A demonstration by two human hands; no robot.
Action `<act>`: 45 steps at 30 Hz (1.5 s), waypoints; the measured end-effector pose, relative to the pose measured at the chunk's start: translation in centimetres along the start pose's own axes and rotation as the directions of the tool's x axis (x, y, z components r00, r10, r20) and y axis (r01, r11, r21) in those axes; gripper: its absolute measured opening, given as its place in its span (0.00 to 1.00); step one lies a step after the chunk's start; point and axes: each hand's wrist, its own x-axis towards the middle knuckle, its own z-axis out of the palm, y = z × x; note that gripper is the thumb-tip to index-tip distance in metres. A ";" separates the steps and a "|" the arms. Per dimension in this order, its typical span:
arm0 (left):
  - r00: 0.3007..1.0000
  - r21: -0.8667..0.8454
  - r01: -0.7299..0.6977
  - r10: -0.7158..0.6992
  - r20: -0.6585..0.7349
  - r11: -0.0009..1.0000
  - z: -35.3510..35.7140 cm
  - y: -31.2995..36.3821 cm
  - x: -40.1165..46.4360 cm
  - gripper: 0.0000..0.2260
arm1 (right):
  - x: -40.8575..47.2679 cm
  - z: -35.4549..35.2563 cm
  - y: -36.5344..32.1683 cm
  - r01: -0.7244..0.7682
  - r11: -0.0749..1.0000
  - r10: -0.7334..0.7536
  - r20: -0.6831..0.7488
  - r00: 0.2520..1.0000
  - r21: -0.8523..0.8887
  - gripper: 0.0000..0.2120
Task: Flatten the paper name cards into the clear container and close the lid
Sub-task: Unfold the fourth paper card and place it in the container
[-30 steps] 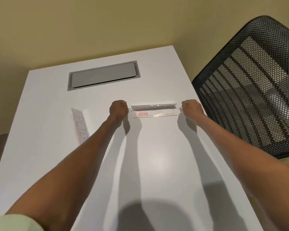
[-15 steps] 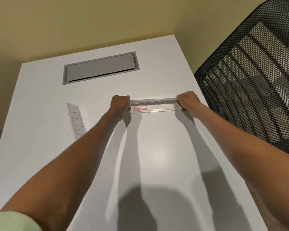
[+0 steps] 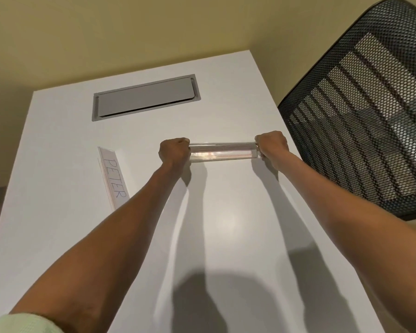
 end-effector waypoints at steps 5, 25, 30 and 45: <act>0.996 -0.044 -0.024 0.020 -0.091 0.999 -0.5 0.2 -3.3 0.12 | -1.7 0.2 0.4 0.100 0.995 -0.103 -0.154 0.983 -0.027 0.12; 0.977 -0.116 -0.041 0.016 -0.213 0.992 -2.8 -3.9 -7.2 0.10 | -6.3 2.7 4.7 0.154 0.988 -0.142 -0.230 0.963 0.034 0.16; 0.974 -0.138 -0.044 0.012 -0.225 0.989 -2.9 -5.1 -7.4 0.09 | -6.8 3.2 6.1 0.162 0.987 -0.162 -0.209 0.964 -0.018 0.20; 0.962 -0.013 0.001 -0.004 -0.273 1.000 -3.0 -9.1 -6.0 0.09 | -7.5 4.5 9.5 0.264 0.920 -0.331 -0.211 0.920 -0.291 0.09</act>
